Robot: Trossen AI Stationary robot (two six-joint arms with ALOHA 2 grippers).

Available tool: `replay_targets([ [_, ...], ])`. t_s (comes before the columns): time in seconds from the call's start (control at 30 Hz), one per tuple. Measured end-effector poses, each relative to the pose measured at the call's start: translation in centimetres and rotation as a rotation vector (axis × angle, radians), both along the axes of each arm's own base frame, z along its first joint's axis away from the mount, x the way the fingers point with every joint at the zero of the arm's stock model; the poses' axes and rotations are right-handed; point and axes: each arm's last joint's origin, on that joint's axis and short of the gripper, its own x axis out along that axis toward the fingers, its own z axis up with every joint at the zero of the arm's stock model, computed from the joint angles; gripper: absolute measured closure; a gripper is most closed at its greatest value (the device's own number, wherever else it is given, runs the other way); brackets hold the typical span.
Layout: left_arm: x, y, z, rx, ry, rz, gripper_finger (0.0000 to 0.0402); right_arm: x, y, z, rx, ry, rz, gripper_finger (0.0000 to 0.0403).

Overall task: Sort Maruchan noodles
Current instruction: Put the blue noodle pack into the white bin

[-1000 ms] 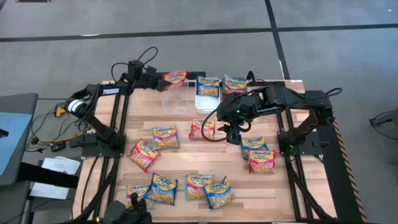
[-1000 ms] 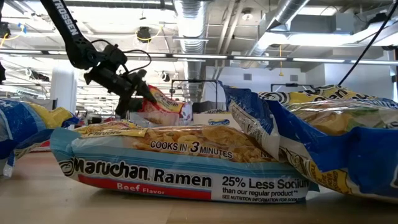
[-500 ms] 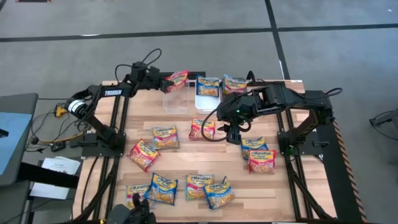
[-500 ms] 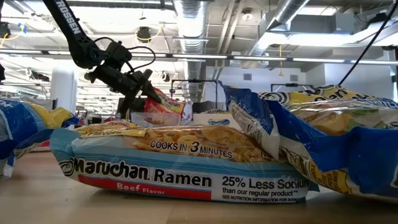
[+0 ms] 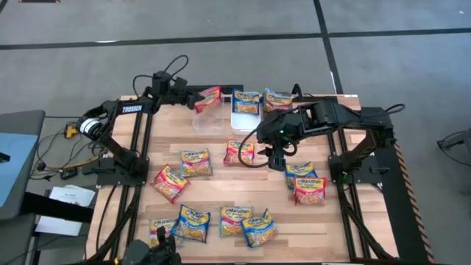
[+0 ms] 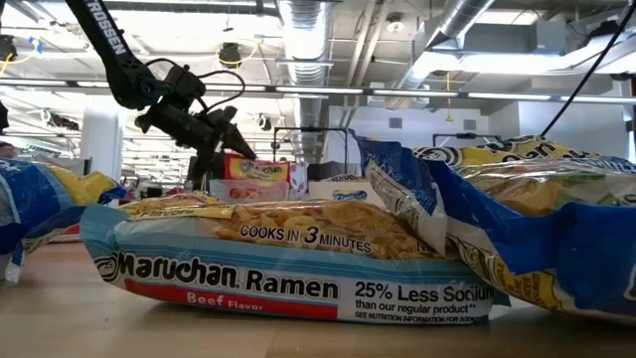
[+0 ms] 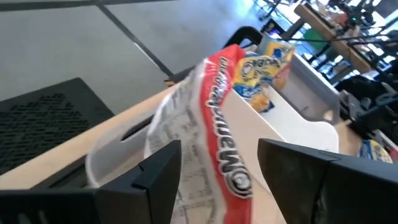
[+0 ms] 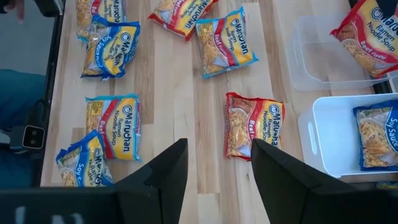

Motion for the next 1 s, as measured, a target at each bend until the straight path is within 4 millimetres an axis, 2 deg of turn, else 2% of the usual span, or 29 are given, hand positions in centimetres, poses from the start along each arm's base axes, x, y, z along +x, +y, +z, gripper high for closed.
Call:
replay_targets([
  [0.2,-0.4,0.4,0.2,0.015,0.009,0.055,0.0202,0.0,0.0,0.0,0.000,0.000,0.000,0.0204],
  [0.47,-0.8,2.4,3.0,-0.008,-0.094,0.091,0.0202,-0.1,0.0,0.0,0.000,0.007,0.000,0.0204],
  [0.8,0.0,2.8,6.1,-0.069,-0.228,-0.155,0.0202,-0.8,-0.1,-0.6,-0.001,0.099,0.004,0.0204],
  [0.9,0.3,2.5,6.6,-0.105,-0.254,-0.235,0.0202,-1.1,-0.1,-0.8,-0.002,0.141,0.007,0.0204],
  [1.0,0.9,1.4,7.3,-0.115,-0.267,-0.315,0.0202,-0.8,0.3,-2.1,0.031,0.182,0.048,0.0204],
])
